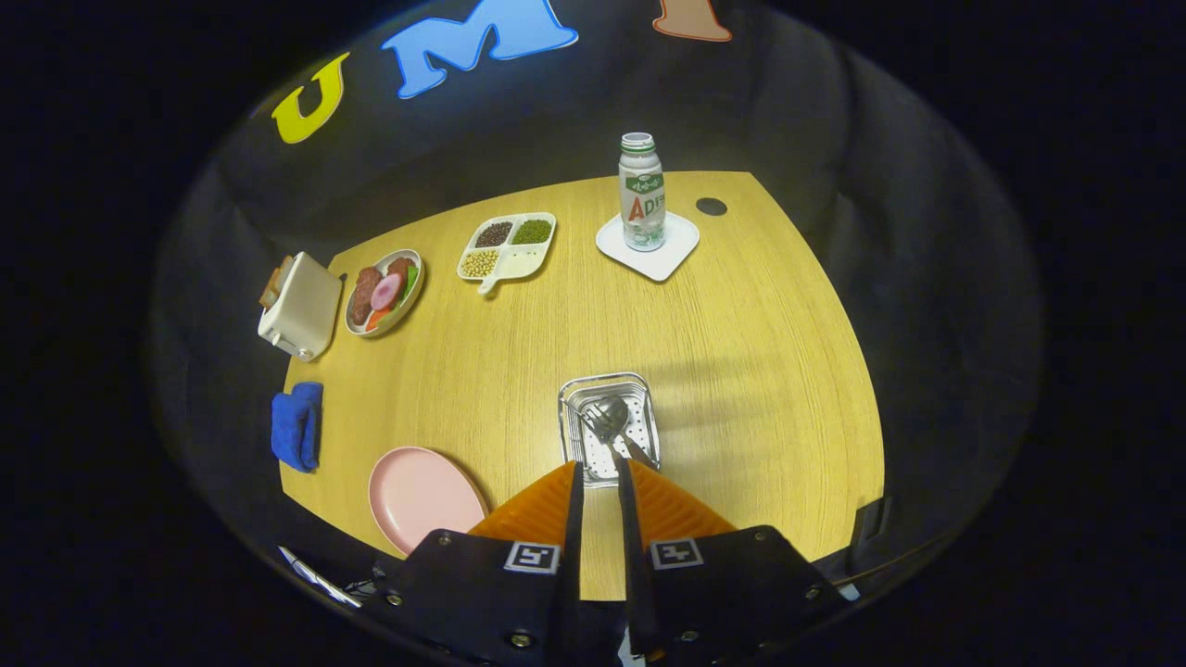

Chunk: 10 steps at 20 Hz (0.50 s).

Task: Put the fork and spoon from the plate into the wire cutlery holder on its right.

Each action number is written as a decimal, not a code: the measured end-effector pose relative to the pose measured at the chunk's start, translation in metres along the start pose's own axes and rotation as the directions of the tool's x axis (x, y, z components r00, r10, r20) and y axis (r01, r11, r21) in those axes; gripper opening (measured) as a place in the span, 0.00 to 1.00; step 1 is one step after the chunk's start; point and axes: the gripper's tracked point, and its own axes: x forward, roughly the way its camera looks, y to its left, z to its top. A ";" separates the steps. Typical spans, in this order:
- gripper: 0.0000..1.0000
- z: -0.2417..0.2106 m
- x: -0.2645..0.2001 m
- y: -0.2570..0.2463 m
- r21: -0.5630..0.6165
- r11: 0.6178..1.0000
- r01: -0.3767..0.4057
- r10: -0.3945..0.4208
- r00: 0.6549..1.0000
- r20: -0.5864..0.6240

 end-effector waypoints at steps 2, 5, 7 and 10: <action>0.21 0.008 0.002 0.007 0.001 1.000 -0.016 0.016 0.999 0.045; 0.21 0.018 0.002 0.010 -0.007 1.000 -0.018 0.018 0.995 0.097; 0.21 0.023 0.003 0.013 -0.011 1.000 -0.019 0.020 0.992 0.122; 0.21 0.028 0.004 0.017 -0.012 1.000 -0.023 0.025 0.988 0.154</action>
